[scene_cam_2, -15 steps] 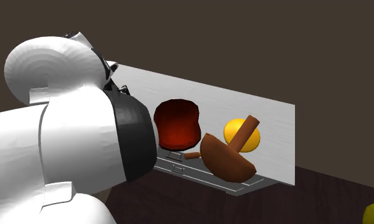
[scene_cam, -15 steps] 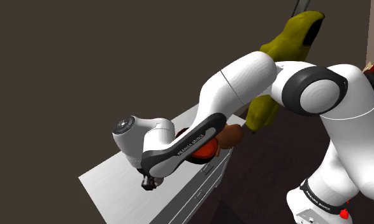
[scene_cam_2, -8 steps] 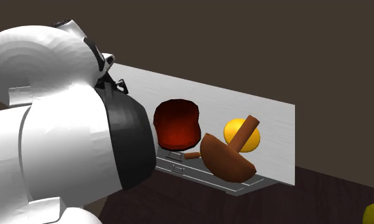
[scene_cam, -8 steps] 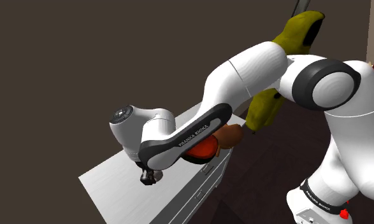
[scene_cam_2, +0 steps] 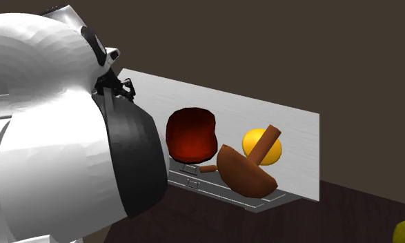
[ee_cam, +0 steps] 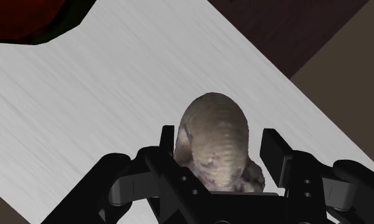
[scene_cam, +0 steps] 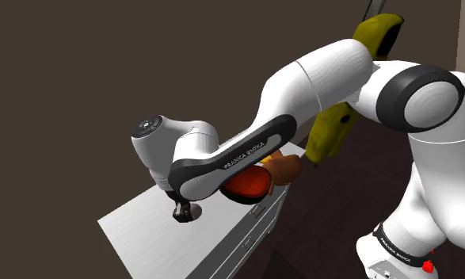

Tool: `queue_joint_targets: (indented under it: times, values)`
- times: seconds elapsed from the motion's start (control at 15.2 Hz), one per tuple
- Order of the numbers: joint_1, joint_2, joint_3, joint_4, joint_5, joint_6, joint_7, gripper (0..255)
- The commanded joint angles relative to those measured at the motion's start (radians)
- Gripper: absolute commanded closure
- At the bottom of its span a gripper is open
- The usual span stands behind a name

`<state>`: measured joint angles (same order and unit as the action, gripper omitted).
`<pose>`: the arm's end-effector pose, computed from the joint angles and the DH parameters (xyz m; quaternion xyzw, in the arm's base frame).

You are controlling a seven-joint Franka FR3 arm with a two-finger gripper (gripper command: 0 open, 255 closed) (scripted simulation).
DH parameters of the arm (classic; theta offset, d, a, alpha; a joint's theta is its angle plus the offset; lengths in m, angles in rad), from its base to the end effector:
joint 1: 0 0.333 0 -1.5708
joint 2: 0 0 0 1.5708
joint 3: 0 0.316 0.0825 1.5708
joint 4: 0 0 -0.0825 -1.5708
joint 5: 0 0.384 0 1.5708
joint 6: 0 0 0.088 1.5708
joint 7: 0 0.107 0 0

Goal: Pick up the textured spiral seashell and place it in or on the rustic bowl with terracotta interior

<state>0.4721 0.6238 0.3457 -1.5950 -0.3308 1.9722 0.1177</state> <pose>0.4936 0.4544 0.2691 0.9114 0.3970 -0.0702 0.0830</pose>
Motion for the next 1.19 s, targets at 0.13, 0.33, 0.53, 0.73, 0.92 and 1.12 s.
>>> queue_joint_targets:
  times: [0.13,0.33,0.53,0.73,0.92,1.12]
  values:
    - [-0.004,-0.032,0.008,0.007,0.012,-0.037,-0.008,255]
    - [-0.006,-0.051,0.012,0.019,0.02,-0.067,-0.015,255]
    - [-0.007,-0.069,0.016,0.033,0.028,-0.097,-0.022,255]
    - [-0.008,-0.081,0.019,0.044,0.033,-0.119,-0.027,255]
    - [-0.068,-0.166,0.015,-0.085,0.048,-0.066,-0.073,255]
    - [-0.124,-0.244,0.007,-0.196,0.062,-0.02,-0.125,255]
